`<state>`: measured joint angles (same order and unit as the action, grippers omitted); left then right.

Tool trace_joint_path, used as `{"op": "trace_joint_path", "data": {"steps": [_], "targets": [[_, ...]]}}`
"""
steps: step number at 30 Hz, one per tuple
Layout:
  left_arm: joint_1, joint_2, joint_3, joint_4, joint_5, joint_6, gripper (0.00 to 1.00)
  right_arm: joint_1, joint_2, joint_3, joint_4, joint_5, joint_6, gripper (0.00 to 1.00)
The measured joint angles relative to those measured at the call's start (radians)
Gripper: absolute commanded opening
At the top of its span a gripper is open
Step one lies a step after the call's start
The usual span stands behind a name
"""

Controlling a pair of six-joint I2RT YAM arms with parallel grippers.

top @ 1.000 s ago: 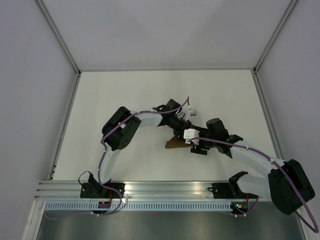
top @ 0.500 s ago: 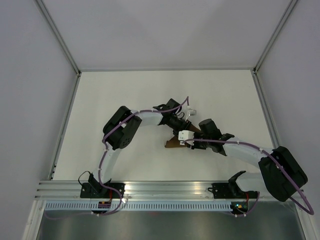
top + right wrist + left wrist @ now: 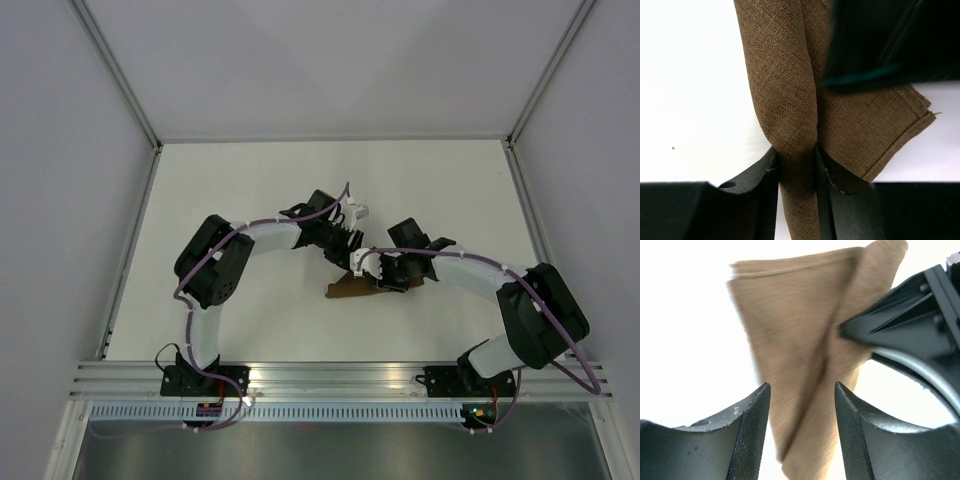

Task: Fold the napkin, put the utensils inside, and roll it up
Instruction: Roll the napkin with the utensil

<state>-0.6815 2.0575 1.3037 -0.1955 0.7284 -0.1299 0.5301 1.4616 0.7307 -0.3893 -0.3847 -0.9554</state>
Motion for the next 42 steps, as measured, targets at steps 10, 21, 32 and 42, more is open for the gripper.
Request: {"op": "trace_joint_path", "data": {"steps": [10, 21, 32, 42], "targets": [[0.094, -0.333, -0.283, 0.182, -0.278, -0.033, 0.58, -0.074, 0.2, 0.222, -0.269, -0.12, -0.099, 0.2], [-0.161, -0.703, -0.712, 0.509, -0.794, -0.023, 0.59, -0.143, 0.443, 0.482, -0.561, -0.238, -0.188, 0.2], [-0.499, -0.577, -0.687, 0.617, -1.098, 0.222, 0.6, -0.182, 0.603, 0.652, -0.756, -0.311, -0.225, 0.21], [-0.596, -0.271, -0.494, 0.62, -1.137, 0.467, 0.62, -0.187, 0.637, 0.684, -0.798, -0.32, -0.222, 0.21]]}}
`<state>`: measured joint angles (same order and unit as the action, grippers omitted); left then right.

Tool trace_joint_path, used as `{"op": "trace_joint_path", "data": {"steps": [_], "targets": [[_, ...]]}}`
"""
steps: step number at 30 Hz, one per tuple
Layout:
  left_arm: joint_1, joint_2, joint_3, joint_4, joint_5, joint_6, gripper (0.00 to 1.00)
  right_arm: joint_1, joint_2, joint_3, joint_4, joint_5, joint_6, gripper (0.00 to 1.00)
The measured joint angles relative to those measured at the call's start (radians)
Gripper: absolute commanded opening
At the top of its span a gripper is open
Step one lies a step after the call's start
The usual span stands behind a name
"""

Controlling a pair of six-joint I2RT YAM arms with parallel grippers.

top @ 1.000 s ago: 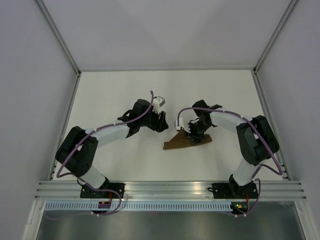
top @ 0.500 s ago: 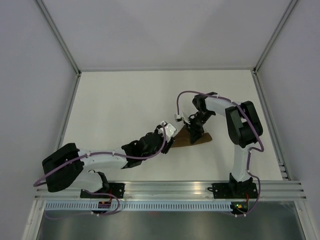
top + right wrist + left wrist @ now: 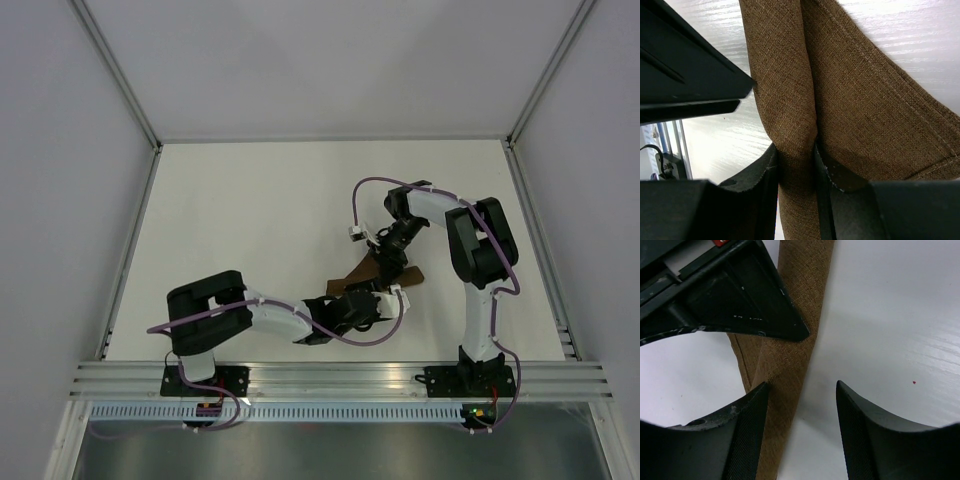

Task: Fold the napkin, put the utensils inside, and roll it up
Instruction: Roll the napkin with the utensil

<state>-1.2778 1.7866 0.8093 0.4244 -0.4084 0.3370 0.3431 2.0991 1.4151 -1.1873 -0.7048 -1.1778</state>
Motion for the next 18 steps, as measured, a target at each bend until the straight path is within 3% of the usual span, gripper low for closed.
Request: {"op": "trace_joint_path", "data": {"steps": [8, 11, 15, 18], "targets": [[0.0, 0.098, 0.053, 0.031, -0.006, 0.096, 0.6, -0.001, 0.021, 0.019, -0.026, -0.006, 0.006, 0.21], [0.008, 0.119, 0.065, 0.049, -0.005, 0.107, 0.51, -0.002, 0.026, 0.024, -0.034, -0.006, 0.007, 0.21], [0.028, 0.124, 0.075, 0.049, 0.002, 0.112, 0.31, -0.003, 0.031, 0.029, -0.038, -0.007, 0.011, 0.21], [0.048, 0.124, 0.085, 0.032, 0.036, 0.113, 0.22, -0.004, 0.033, 0.032, -0.037, -0.006, 0.014, 0.26]]}}
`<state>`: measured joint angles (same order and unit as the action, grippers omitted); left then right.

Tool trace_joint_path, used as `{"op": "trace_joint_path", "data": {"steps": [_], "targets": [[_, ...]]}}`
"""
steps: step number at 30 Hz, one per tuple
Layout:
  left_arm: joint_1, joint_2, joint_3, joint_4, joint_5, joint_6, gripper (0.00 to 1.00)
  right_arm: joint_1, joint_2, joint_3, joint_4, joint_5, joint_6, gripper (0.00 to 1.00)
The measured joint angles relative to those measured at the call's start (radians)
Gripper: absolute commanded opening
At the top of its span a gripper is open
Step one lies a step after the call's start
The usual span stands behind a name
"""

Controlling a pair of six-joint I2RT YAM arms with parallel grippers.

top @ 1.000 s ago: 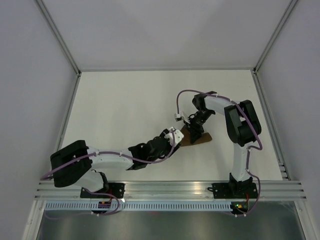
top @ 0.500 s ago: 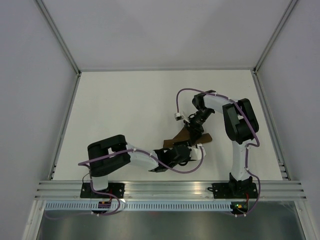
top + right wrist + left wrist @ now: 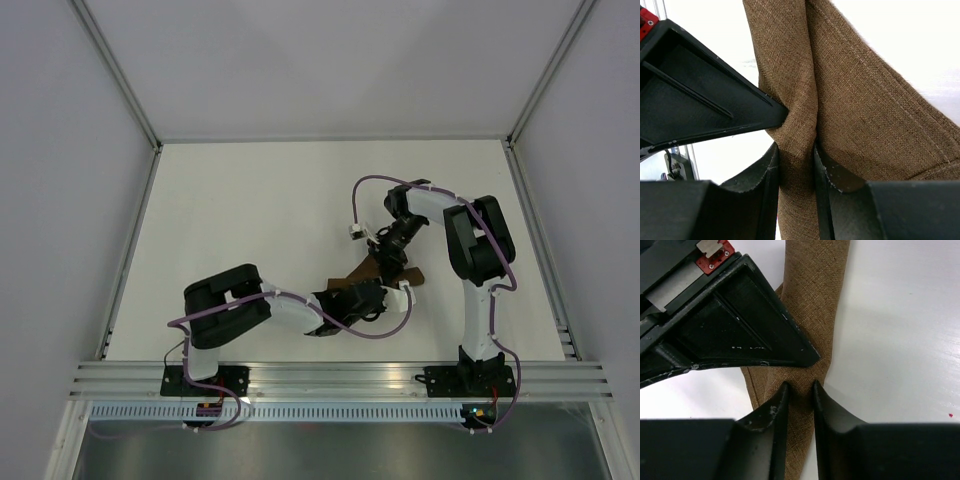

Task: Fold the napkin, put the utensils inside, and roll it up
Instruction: Roll the napkin with the utensil

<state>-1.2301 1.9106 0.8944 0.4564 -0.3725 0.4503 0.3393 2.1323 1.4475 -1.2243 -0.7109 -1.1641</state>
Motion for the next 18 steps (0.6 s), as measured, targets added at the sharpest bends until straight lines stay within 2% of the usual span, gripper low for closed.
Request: {"op": "trace_joint_path", "data": {"steps": [4, 7, 18], "targets": [[0.014, -0.004, 0.021, -0.047, 0.045, -0.001, 0.15, -0.003, 0.003, 0.002, -0.003, 0.0, 0.009, 0.51], [0.033, -0.01, 0.037, -0.085, 0.096, -0.004, 0.12, -0.003, -0.01, -0.007, -0.019, -0.006, 0.023, 0.6], [0.092, -0.016, 0.079, -0.143, 0.269, -0.035, 0.11, -0.012, -0.093, -0.051, 0.035, 0.047, 0.104, 0.74]]}}
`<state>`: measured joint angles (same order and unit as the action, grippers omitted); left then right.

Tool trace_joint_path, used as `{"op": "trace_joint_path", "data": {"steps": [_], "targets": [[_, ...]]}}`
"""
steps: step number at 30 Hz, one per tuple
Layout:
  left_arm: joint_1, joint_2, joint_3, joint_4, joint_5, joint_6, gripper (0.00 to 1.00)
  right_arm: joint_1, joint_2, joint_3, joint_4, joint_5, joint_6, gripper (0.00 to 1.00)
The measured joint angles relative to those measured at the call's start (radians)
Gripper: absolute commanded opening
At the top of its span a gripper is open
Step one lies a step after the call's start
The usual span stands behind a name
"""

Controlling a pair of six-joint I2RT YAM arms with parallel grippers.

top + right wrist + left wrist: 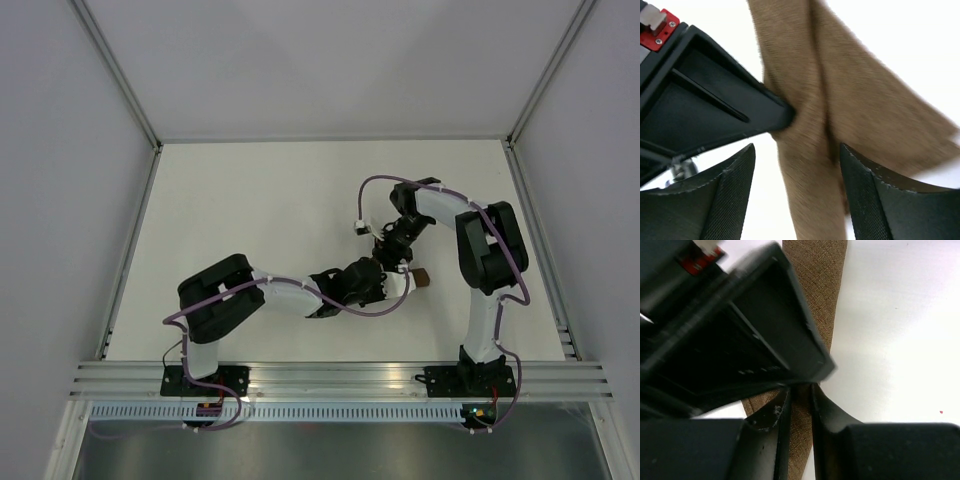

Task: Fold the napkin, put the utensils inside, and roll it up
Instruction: Roll the napkin with the utensil

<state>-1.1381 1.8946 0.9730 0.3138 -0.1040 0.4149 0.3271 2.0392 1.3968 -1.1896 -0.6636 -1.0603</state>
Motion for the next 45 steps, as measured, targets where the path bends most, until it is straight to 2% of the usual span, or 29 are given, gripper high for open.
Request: {"op": "trace_joint_path", "data": {"steps": [10, 16, 20, 23, 27, 33, 41, 45], "targets": [[0.034, 0.0, 0.03, -0.04, 0.1, -0.048, 0.11, -0.111, -0.13, 0.008, 0.095, 0.005, 0.073, 0.76], [0.095, 0.01, 0.085, -0.122, 0.222, -0.113, 0.11, -0.228, -0.221, -0.012, 0.15, -0.047, 0.101, 0.76], [0.137, 0.032, 0.15, -0.211, 0.319, -0.148, 0.12, -0.317, -0.391, -0.144, 0.258, -0.072, 0.115, 0.76], [0.175, 0.058, 0.21, -0.283, 0.402, -0.174, 0.13, -0.328, -0.541, -0.294, 0.36, -0.073, 0.125, 0.77], [0.224, 0.109, 0.303, -0.385, 0.52, -0.21, 0.14, -0.315, -0.71, -0.499, 0.507, -0.071, 0.126, 0.78], [0.28, 0.201, 0.441, -0.516, 0.682, -0.254, 0.16, -0.261, -0.872, -0.743, 0.707, -0.02, 0.142, 0.8], [0.328, 0.274, 0.525, -0.583, 0.825, -0.306, 0.17, -0.008, -0.941, -0.93, 0.963, 0.167, 0.16, 0.81], [0.335, 0.294, 0.541, -0.595, 0.873, -0.326, 0.17, 0.058, -0.921, -0.969, 1.056, 0.253, 0.159, 0.81]]}}
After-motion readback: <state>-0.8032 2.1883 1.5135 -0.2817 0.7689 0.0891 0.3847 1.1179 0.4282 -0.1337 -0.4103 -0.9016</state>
